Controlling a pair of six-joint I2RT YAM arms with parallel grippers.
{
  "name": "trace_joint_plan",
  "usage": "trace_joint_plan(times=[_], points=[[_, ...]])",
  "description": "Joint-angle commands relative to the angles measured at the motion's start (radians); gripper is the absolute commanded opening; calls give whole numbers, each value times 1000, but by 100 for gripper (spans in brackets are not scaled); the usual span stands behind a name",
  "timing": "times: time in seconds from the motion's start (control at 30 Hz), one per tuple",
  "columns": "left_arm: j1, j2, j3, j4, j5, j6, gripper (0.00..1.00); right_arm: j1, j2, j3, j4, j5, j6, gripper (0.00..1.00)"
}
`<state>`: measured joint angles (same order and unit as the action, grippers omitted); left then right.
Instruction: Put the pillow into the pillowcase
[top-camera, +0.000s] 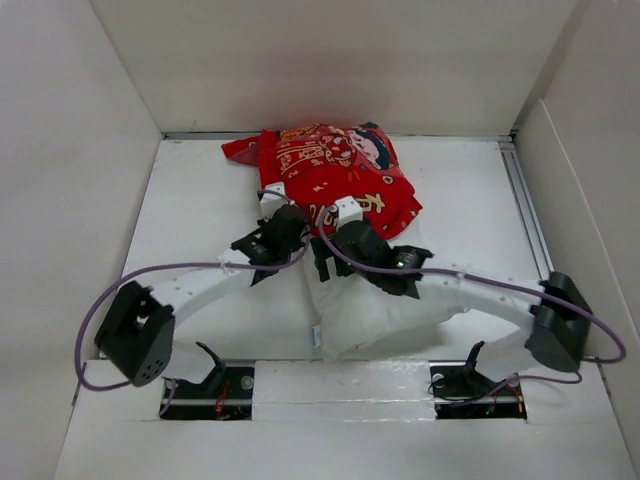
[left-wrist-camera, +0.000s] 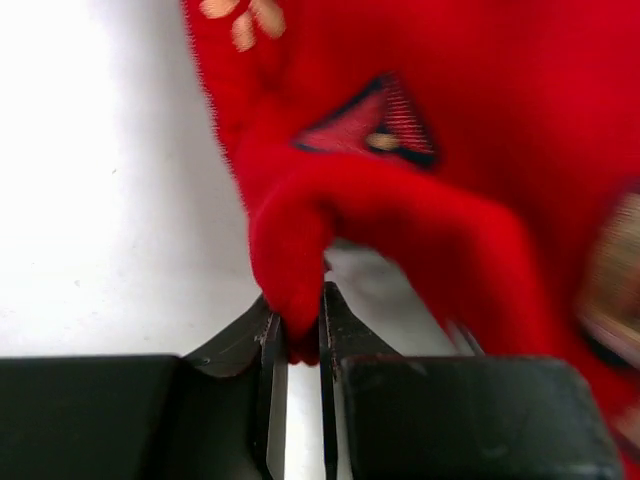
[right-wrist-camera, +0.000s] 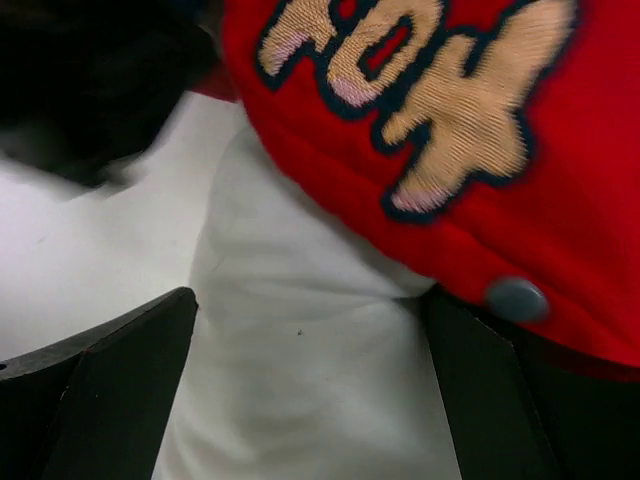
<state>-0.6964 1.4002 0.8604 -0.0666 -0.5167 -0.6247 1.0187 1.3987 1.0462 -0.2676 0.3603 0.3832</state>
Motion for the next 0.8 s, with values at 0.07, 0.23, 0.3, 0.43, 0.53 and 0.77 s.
trace_joint_plan(times=[0.07, 0.23, 0.3, 0.43, 0.53, 0.77], points=[[-8, -216, 68, -73, 86, 10, 0, -37, 293, 106, 103, -86, 55, 100], [-8, -285, 126, -139, 208, 34, 0, -92, 359, 190, 171, -81, 91, 0], [-8, -339, 114, -119, 294, 43, 0, -146, 261, 199, 238, -133, 114, 0], [-8, -433, 104, -110, 423, 43, 0, -253, 114, 232, 313, -197, 210, 0], [-8, -486, 104, -99, 510, 43, 0, -363, 13, 180, 483, -345, 278, 0], [-8, -563, 179, -108, 595, 52, 0, -393, -32, 233, 542, -405, 318, 0]])
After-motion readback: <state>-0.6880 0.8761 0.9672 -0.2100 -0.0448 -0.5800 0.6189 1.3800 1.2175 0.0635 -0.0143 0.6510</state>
